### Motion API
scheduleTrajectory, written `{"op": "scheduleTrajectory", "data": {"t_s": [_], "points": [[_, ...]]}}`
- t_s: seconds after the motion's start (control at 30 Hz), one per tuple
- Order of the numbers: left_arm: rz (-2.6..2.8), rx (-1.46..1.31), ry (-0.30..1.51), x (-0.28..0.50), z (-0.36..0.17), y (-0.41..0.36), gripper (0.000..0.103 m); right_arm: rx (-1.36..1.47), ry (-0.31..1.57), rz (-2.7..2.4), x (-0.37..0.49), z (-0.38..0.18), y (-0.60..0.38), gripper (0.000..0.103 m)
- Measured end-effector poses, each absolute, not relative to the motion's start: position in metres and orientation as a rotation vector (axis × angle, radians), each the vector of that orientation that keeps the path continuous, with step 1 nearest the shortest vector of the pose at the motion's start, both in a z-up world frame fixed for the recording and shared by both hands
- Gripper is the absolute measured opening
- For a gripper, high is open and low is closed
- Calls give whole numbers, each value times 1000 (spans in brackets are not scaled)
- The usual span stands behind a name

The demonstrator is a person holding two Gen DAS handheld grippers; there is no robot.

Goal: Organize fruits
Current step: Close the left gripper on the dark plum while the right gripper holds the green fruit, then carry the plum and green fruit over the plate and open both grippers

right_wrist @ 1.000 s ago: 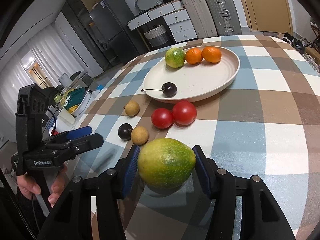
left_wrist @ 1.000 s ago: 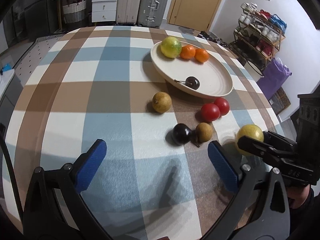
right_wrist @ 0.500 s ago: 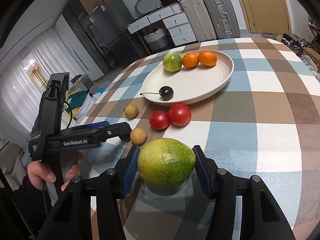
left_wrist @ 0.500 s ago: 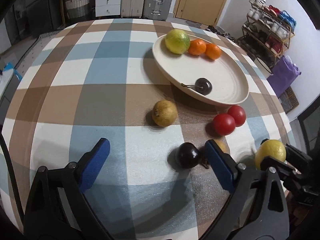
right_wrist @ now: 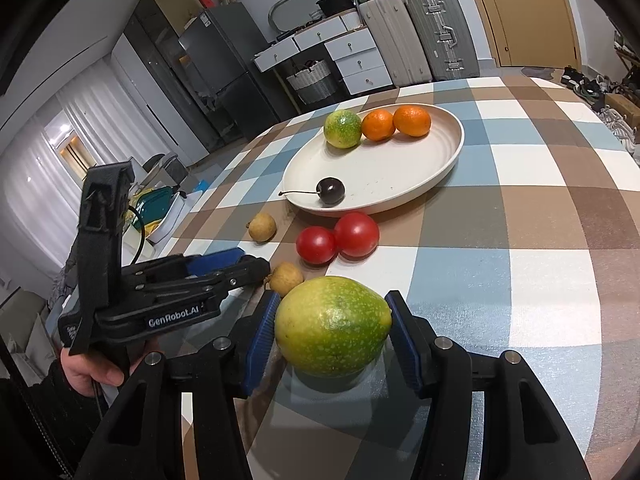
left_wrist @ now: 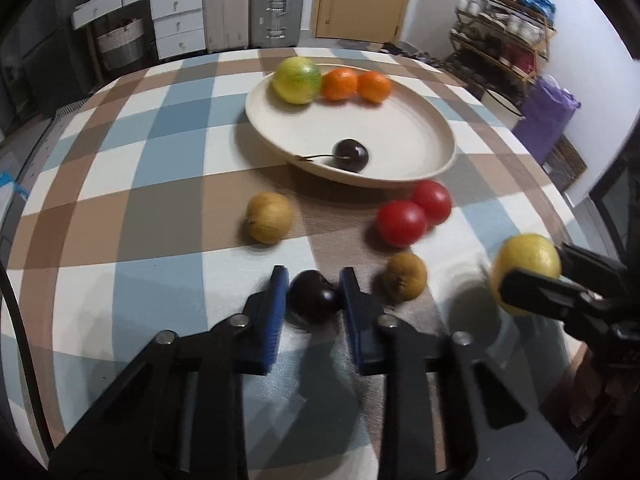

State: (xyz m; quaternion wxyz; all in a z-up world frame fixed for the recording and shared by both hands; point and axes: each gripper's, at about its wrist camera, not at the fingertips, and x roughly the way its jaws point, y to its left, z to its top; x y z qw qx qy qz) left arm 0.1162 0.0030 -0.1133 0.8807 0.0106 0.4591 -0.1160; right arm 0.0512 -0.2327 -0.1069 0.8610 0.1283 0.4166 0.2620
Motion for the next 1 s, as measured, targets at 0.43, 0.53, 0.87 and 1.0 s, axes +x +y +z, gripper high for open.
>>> {"op": "scheduleTrajectory", "data": {"t_s": [0.43, 0.53, 0.87, 1.0], "points": [[-264, -60, 917, 102, -91, 21, 23, 272, 847, 552, 48, -92, -232, 54], [-270, -68, 906, 101, -80, 24, 23, 269, 839, 558, 48, -86, -231, 54], [-318, -113, 863, 107, -37, 20, 23, 300, 737, 581, 53, -46, -237, 54], [-336, -93, 836, 113, -21, 10, 23, 298, 706, 582, 61, -32, -238, 54]]}}
